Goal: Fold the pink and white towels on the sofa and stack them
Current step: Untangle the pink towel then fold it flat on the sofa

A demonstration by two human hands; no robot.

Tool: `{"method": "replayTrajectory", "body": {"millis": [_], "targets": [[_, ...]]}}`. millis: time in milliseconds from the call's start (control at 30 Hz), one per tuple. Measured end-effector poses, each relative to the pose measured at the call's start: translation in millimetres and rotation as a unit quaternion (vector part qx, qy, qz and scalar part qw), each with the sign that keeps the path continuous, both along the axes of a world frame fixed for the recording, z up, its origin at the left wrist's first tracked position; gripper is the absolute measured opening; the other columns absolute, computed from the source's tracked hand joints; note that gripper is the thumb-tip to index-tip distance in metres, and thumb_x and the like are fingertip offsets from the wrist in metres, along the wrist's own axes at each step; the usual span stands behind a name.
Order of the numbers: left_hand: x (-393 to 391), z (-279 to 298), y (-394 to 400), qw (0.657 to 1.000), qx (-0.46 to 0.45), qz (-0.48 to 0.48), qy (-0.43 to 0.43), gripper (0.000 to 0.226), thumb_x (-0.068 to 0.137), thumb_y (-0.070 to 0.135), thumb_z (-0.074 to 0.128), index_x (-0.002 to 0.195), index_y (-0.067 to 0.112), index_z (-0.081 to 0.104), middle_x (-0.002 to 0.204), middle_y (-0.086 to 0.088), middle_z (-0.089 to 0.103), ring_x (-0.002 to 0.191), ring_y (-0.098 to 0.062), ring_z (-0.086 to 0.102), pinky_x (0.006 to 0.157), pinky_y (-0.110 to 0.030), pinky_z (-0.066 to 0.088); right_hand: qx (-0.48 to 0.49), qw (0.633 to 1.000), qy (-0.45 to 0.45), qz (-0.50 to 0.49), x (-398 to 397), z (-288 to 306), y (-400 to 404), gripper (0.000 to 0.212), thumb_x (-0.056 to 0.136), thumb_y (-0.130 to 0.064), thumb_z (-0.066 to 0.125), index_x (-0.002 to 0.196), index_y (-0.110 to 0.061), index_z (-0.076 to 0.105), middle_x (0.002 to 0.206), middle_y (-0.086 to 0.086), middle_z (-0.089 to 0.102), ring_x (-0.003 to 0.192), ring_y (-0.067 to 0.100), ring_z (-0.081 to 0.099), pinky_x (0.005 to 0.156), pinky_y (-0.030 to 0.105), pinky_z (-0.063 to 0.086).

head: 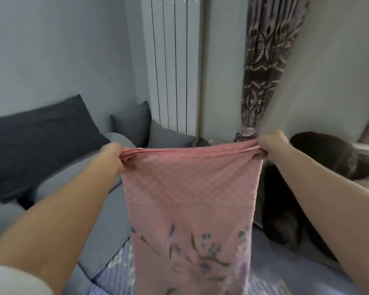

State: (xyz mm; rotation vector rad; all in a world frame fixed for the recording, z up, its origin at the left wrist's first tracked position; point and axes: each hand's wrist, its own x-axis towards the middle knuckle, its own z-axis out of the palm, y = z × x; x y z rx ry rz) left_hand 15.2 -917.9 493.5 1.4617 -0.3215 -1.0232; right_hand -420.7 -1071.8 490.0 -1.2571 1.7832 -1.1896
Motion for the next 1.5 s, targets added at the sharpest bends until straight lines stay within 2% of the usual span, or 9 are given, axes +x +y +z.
{"method": "replayTrajectory", "body": {"millis": [100, 300, 467, 600, 700, 867, 1033, 1233, 1500], "targets": [[14.4, 18.9, -13.7, 0.995, -0.094, -0.016, 0.025, 0.032, 0.101, 0.004, 0.03, 0.094, 0.006, 0.062, 0.082, -0.015, 0.069, 0.061, -0.027, 0.067, 0.044, -0.05, 0.056, -0.038, 0.999, -0.002, -0.02, 9.0, 19.4, 5.5, 0.025, 0.061, -0.018, 0.062, 0.082, -0.006, 0.067, 0.093, 0.021, 0.071, 0.084, 0.038, 0.071, 0.076, 0.052, 0.061], [14.2, -1.6, 26.3, 0.985, -0.17, 0.001, 0.033, 0.021, 0.091, -0.001, 0.045, 0.095, 0.005, 0.064, 0.083, -0.015, 0.066, 0.07, -0.023, 0.067, 0.067, -0.04, 0.063, -0.106, 0.991, -0.078, -0.028, 18.4, 7.1, 77.7, 0.027, 0.079, 0.002, 0.052, 0.085, -0.009, 0.075, 0.085, 0.012, 0.072, 0.075, 0.031, 0.071, 0.062, 0.036, 0.06], [-18.7, -165.3, 106.0, 1.0, -0.014, -0.002, 0.024, 0.02, 0.097, 0.001, 0.044, 0.084, 0.012, 0.056, 0.089, -0.01, 0.06, 0.08, -0.022, 0.059, 0.055, -0.032, 0.061, -0.026, 0.993, -0.092, -0.068, -7.3, -170.0, 144.7, 0.047, 0.079, -0.001, 0.06, 0.124, -0.014, 0.065, 0.11, 0.008, 0.066, 0.098, 0.024, 0.065, 0.087, 0.04, 0.056], [-56.0, -347.6, 177.7, 0.984, 0.17, -0.02, 0.04, 0.031, 0.096, -0.009, 0.041, 0.094, 0.018, 0.056, 0.093, -0.007, 0.066, 0.072, -0.019, 0.064, 0.05, -0.03, 0.058, 0.165, 0.979, 0.118, -0.02, -42.7, -368.4, 224.0, 0.02, 0.075, -0.017, 0.059, 0.088, -0.003, 0.064, 0.077, 0.017, 0.068, 0.072, 0.02, 0.054, 0.066, 0.046, 0.054], [-87.6, -480.4, 230.1, 0.942, 0.321, -0.027, 0.097, 0.029, 0.099, -0.01, 0.04, 0.11, 0.011, 0.058, 0.113, -0.016, 0.066, 0.083, -0.022, 0.063, 0.082, -0.043, 0.056, 0.327, 0.924, 0.192, 0.048, -62.4, -487.0, 275.1, 0.01, 0.075, -0.013, 0.061, 0.074, -0.003, 0.062, 0.064, 0.009, 0.063, 0.068, 0.023, 0.059, 0.059, 0.045, 0.052], [-122.2, -595.2, 285.0, 0.885, 0.435, -0.028, 0.162, 0.024, 0.101, -0.003, 0.045, 0.122, 0.003, 0.056, 0.1, -0.015, 0.065, 0.09, -0.025, 0.06, 0.107, -0.05, 0.044, 0.392, 0.873, 0.252, 0.143, -66.5, -547.5, 318.9, 0.027, 0.063, -0.03, 0.072, 0.057, -0.007, 0.059, 0.055, 0.017, 0.056, 0.061, 0.023, 0.054, 0.058, 0.035, 0.039], [-126.3, -639.1, 326.9, 0.867, 0.47, -0.009, 0.163, 0.023, 0.101, 0.007, 0.053, 0.123, 0.004, 0.057, 0.115, -0.016, 0.065, 0.1, -0.029, 0.061, 0.101, -0.044, 0.048, 0.458, 0.851, 0.23, 0.111, -90.3, -585.8, 344.5, 0.014, 0.083, 0.002, 0.066, 0.074, -0.005, 0.057, 0.06, -0.001, 0.051, 0.069, 0.027, 0.053, 0.06, 0.036, 0.037], [-134.9, -647.7, 324.4, 0.854, 0.512, -0.057, 0.073, 0.008, 0.097, 0.011, 0.063, 0.103, 0.009, 0.057, 0.101, -0.012, 0.064, 0.092, -0.03, 0.063, 0.093, -0.043, 0.053, 0.607, 0.727, 0.272, 0.171, -110.7, -618.8, 334.0, 0.01, 0.094, -0.008, 0.056, 0.091, -0.008, 0.066, 0.096, 0.008, 0.066, 0.066, 0.011, 0.053, 0.052, 0.012, 0.046], [-105.8, -665.0, 293.5, 0.707, 0.527, -0.33, -0.335, 0.048, 0.087, 0.029, 0.061, 0.133, 0.018, 0.049, 0.133, -0.018, 0.053, 0.117, -0.041, 0.055, 0.094, -0.049, 0.049, 0.23, 0.828, 0.411, 0.305, -40.0, -607.1, 237.2, 0.048, 0.088, 0.002, 0.044, 0.131, -0.017, 0.053, 0.138, 0.009, 0.051, 0.119, 0.028, 0.053, 0.089, 0.04, 0.051]]}}
